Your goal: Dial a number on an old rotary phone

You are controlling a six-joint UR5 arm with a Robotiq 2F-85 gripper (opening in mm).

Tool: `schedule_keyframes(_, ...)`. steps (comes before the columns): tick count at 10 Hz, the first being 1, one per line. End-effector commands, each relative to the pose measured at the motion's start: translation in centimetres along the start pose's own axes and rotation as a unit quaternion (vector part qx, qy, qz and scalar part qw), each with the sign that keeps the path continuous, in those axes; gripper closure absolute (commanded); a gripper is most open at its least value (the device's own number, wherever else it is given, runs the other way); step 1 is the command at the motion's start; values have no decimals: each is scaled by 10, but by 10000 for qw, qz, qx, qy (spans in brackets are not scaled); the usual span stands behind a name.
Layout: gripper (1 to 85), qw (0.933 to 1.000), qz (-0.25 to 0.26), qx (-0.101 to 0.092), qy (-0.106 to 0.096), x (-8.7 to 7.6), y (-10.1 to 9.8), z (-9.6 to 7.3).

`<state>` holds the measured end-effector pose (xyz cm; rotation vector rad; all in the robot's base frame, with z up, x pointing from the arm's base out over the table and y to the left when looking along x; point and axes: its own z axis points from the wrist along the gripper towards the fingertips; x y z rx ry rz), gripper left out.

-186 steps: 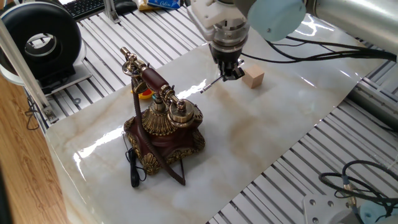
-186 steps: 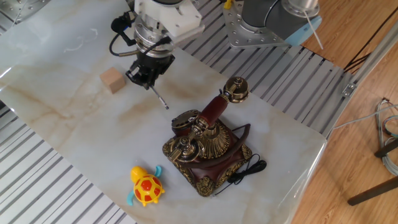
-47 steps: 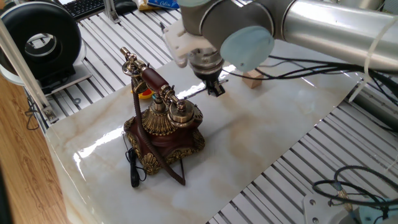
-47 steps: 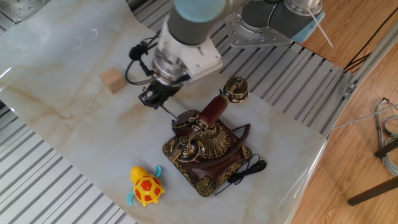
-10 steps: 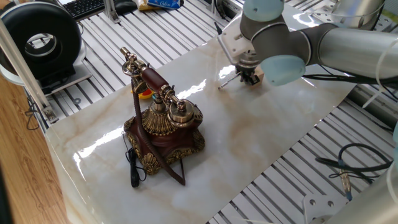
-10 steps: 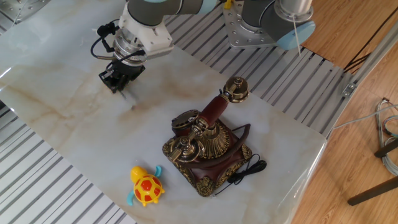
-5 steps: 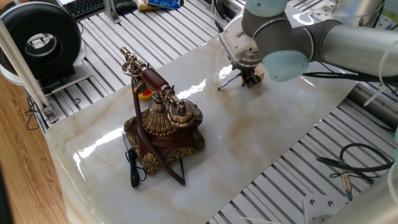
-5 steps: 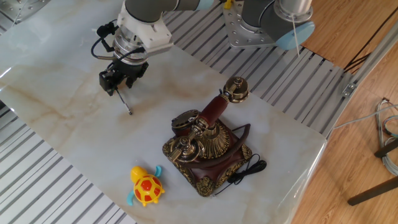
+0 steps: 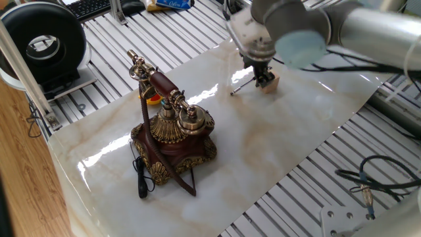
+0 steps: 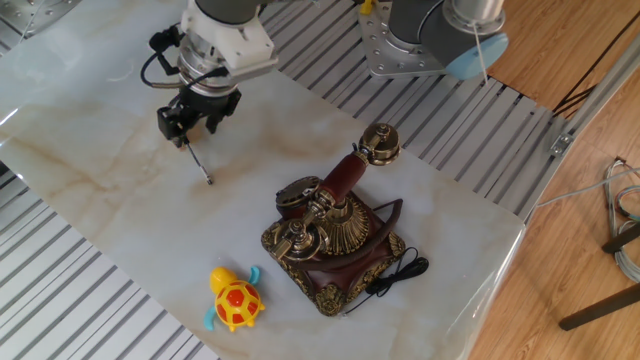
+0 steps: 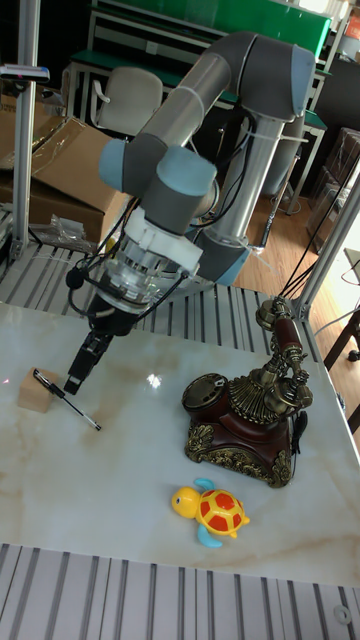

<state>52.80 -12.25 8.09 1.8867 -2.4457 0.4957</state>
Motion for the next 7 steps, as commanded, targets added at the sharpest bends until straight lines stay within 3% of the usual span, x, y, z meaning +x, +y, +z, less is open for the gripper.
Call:
schedule_keyframes(1, 270, 9948, 938, -194, -360, -36, -6, -41)
schedule_keyframes(2, 333, 9704, 2228, -422, -824, -63, -4, -57)
schedule_keyframes(3, 360, 9012, 4084, -1119, -924, -82, 17, -73)
schedule_keyframes(4, 410, 8615, 4843, -1307, -784, -77, 23, -74)
schedule_keyframes(5, 477, 8360, 5272, -1406, -589, -69, 33, -72)
schedule_keyframes(7, 517, 8169, 5518, -1626, -418, -70, 46, -71)
